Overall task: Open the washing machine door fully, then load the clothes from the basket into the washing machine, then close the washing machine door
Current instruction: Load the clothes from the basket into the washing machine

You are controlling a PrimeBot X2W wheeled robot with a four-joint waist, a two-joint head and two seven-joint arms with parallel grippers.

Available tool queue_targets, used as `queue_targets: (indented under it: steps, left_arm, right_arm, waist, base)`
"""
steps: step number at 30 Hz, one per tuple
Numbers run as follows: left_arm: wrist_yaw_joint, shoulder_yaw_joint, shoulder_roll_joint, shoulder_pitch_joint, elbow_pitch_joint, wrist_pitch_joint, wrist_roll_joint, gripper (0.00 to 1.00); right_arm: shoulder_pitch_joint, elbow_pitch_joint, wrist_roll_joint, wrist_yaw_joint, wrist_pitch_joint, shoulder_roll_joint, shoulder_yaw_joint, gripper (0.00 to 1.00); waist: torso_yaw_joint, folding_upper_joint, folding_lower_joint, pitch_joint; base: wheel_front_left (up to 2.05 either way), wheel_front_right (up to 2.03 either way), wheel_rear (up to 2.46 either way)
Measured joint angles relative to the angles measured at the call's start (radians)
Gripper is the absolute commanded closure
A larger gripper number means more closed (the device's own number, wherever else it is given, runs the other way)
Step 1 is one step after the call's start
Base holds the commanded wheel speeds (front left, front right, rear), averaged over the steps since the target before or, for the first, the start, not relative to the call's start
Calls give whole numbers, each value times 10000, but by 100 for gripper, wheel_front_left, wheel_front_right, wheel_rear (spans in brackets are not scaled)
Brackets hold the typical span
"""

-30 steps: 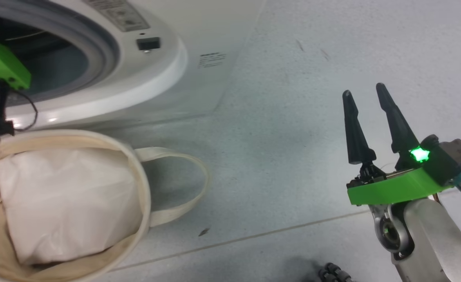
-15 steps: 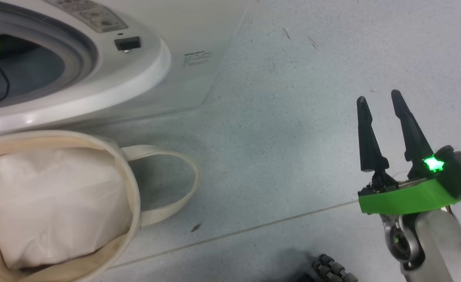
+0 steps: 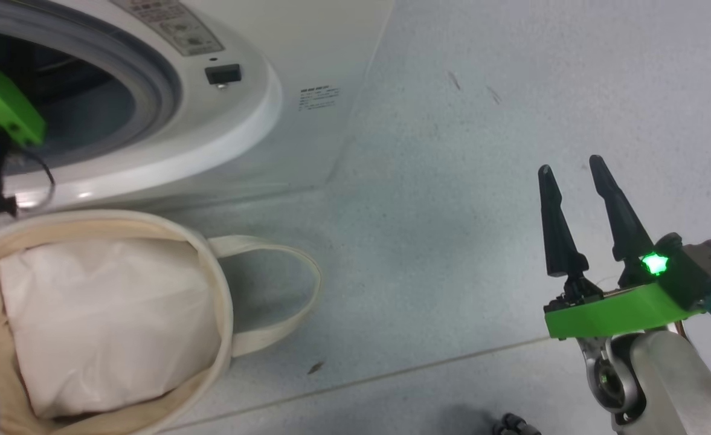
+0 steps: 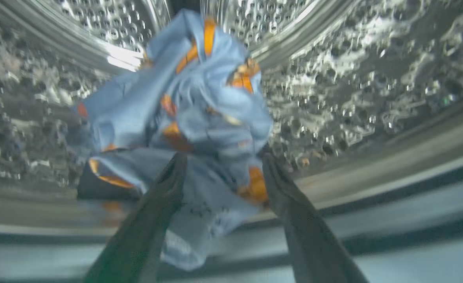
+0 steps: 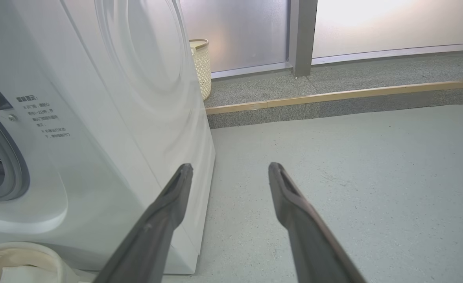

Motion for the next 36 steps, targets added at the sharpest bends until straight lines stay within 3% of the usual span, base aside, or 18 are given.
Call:
queue_targets:
  steps: [12,22,31,36]
  left_arm:
    - [15,15,-257,1435,8,-54,-339,0]
    - [0,0,-667,2500,-234,-918,-291,0]
    - [10,1718,-648,4504,-3296,-930,708,0]
    - [8,2353,-819,5921,-4084,-928,1411,0]
  right_arm:
    - [-122,644,487,0,0,-25,351,0]
    - [-230,1160,713,0,0,-44,723,0]
    - [-209,1499,1078,0,0,-199,1016,0]
    - [-196,1624,1181,0,0,-255,1210,0]
  waist:
    - [255,0,-1,-1160]
    - [654,0,-1,-2047]
    - [1224,1,-2,-2924]
    - [1532,1,-1,-3358]
  base:
    - [0,0,0]
    - [0,0,0]
    - [0,0,0]
    - [0,0,0]
